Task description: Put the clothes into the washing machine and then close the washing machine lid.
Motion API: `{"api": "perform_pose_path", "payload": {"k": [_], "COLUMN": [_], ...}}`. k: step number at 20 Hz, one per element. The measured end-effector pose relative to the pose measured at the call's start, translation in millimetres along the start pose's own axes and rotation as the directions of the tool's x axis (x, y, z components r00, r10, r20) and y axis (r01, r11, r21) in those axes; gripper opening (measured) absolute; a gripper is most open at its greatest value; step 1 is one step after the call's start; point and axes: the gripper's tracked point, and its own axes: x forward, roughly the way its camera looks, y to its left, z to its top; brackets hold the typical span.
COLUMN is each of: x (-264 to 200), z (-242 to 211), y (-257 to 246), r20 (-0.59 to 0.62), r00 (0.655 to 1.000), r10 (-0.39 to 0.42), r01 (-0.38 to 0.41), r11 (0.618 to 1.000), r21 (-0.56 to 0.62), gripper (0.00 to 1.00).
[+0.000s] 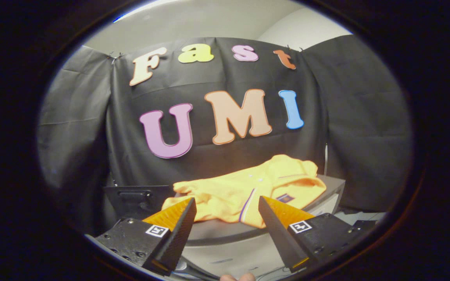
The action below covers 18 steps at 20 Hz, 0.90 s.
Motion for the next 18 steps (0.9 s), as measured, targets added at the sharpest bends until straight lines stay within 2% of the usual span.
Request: {"api": "perform_pose_path", "payload": {"k": [6,9,13,15,16,17,18], "x": [66.6,93.2,121.3,126.6,125.1,130.7,130.4], "z": [1.7,2.8,-12.5,-41.4,-46.9,-36.9,-48.1], "y": [-59.5,-73.6,-72.8,-79.0,-77.3,-74.0,-75.1], "r20": [-0.112,-0.149,-0.244,-0.349,-0.400,-0.345,-0.393], "r00": [0.985,0.974,0.956,0.918,0.900,0.924,0.908], "r10": [-0.133,-0.174,-0.160,-0.186,-0.173,-0.165,-0.145], "r01": [0.122,0.153,0.134,0.132,0.104,0.111,0.082], "r11": [0.988,0.978,0.984,0.976,0.976,0.979,0.982], "r21": [-0.099,-0.141,-0.121,-0.174,-0.189,-0.173,-0.173], "gripper": [0.97,0.97,0.98,0.98,0.99,0.99,0.97]}}
